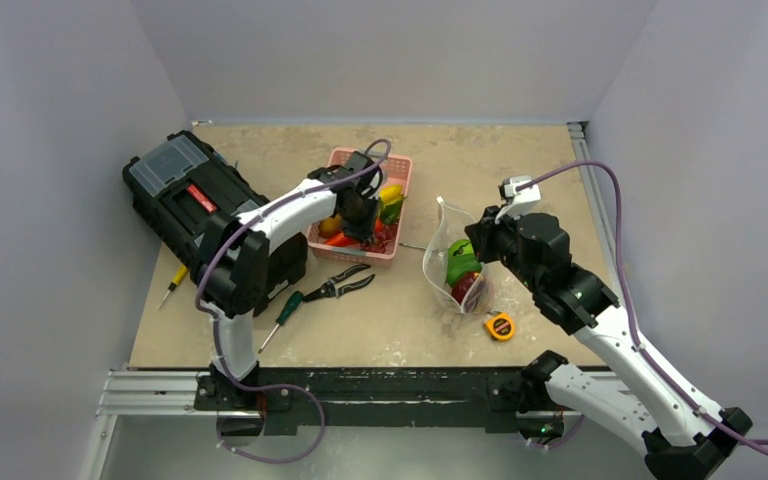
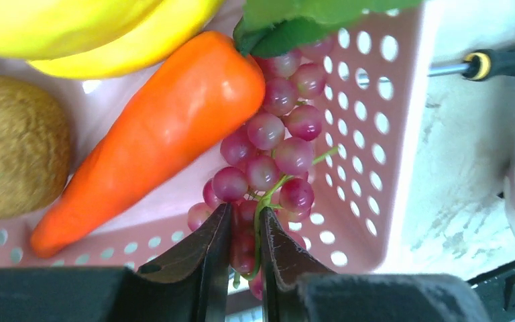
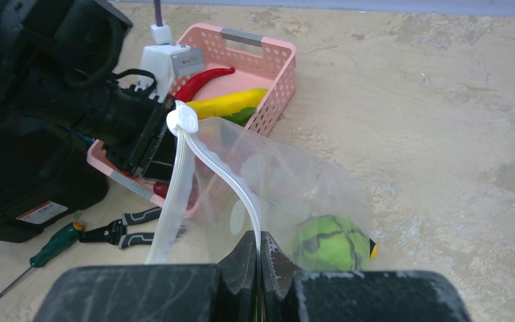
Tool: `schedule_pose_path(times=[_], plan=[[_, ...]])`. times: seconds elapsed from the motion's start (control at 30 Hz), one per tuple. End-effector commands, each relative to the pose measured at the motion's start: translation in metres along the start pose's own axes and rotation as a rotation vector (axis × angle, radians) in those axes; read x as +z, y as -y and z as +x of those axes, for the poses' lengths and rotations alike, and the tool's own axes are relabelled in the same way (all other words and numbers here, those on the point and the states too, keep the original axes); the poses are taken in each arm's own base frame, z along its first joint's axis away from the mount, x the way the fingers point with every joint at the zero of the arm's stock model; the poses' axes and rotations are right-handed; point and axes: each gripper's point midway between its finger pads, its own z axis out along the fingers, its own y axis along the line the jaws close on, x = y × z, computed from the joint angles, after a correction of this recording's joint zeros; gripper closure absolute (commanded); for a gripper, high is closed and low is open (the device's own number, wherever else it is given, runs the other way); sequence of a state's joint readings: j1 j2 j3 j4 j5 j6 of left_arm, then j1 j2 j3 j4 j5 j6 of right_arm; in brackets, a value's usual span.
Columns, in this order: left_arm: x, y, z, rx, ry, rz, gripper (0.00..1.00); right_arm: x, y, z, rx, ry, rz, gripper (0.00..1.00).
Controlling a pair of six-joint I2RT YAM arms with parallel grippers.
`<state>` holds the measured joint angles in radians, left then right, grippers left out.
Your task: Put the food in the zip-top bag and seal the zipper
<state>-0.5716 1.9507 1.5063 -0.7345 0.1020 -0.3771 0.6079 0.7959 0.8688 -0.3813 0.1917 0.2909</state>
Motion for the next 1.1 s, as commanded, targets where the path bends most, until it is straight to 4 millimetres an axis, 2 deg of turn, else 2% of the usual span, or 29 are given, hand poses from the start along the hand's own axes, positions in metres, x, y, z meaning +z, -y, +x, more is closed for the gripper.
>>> schedule_pose_path(times=[0.0, 0.27, 0.5, 0.7, 0.9, 1.0, 1.07], plan=[[-0.051, 0.007, -0.010, 0.031, 0.096, 0.019, 0.90, -0.001, -0.002, -0.015, 0.006, 0.057, -0.008, 1.00], [-0.103, 0.013, -0.005, 0.041, 0.179, 0.061, 0.96, -0.002, -0.002, -0.015, 0.008, 0.062, -0.005, 1.00], [-0.171, 0.033, 0.007, 0.093, 0.291, 0.194, 1.00, 0.000, -0.002, -0.015, 0.004, 0.059, -0.003, 1.00], [-0.245, 0.069, 0.017, 0.229, 0.456, 0.427, 1.00, 0.002, -0.003, -0.014, -0.002, 0.051, -0.007, 1.00], [-0.319, 0.117, 0.043, 0.465, 0.616, 0.720, 1.00, 0.003, -0.006, -0.013, -0.003, 0.045, -0.020, 1.00], [-0.345, 0.130, 0.050, 0.524, 0.678, 0.796, 1.00, 0.003, -0.007, -0.015, -0.002, 0.046, -0.028, 1.00], [-0.351, 0.134, 0.048, 0.523, 0.697, 0.799, 1.00, 0.003, -0.009, -0.016, -0.002, 0.046, -0.034, 1.00]])
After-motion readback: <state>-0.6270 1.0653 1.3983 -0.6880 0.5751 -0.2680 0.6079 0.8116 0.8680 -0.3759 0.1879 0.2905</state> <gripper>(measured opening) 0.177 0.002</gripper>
